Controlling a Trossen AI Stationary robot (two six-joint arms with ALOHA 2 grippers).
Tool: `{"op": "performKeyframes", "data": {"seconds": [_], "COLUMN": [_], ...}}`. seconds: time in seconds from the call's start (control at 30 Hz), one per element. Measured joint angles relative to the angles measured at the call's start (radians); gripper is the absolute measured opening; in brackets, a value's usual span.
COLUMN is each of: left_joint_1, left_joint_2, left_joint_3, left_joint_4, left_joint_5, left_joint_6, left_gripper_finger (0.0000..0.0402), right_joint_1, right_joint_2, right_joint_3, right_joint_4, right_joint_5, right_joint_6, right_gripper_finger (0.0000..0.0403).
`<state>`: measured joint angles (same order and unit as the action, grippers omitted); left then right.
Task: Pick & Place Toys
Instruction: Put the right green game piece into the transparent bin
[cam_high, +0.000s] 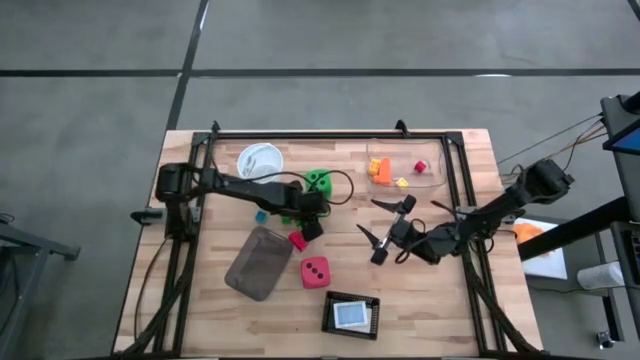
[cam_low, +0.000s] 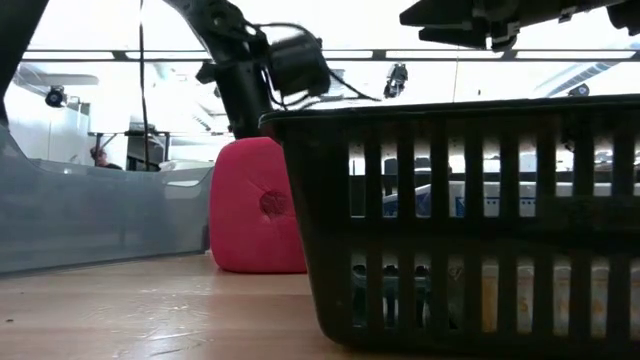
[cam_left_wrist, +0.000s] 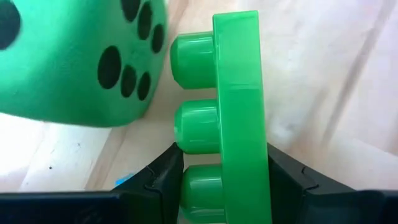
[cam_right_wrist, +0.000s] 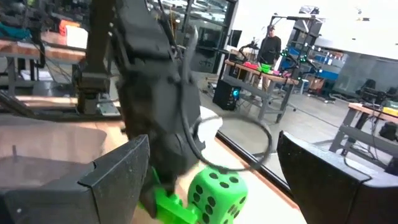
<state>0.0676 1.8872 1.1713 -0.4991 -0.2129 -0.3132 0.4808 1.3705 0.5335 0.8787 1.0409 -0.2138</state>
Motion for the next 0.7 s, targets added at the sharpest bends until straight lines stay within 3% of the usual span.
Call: {"op": "performKeyframes", "data": {"seconds": [0.2,0.37,0.47,0.7], "left_joint_1": [-0.05,-0.133,-0.186,-0.264], "left_joint_2": [-0.099,-0.215,-0.301,-0.491], "left_joint_3": [0.0,-0.031,-0.113,-0.429], "left_joint_4": [-0.001,0.069,0.209,0.729], "left_joint_5": [-0.029,-0.167,-0.236,-0.232], "left_joint_6": [0.045,0.147,0.235,0.426], "left_gripper_finger": [0.016,0.016,0.016,0.016], "right_joint_1": [-0.007,-0.01,-0.021,-0.054], "right_joint_2": [0.001,0.0,0.0,0.0], "right_joint_3": [-0.001,-0.008,-0.02,-0.045], "right_joint_4": [-0.004,-0.038,-0.038,-0.044], "right_joint_5": [0.011,-0.079,-0.174,-0.237], "right_joint_6": [-0.001,0.003,0.008,0.041], "right_gripper_finger": [0.0347,0.0347,0.0347,0.0347]}}
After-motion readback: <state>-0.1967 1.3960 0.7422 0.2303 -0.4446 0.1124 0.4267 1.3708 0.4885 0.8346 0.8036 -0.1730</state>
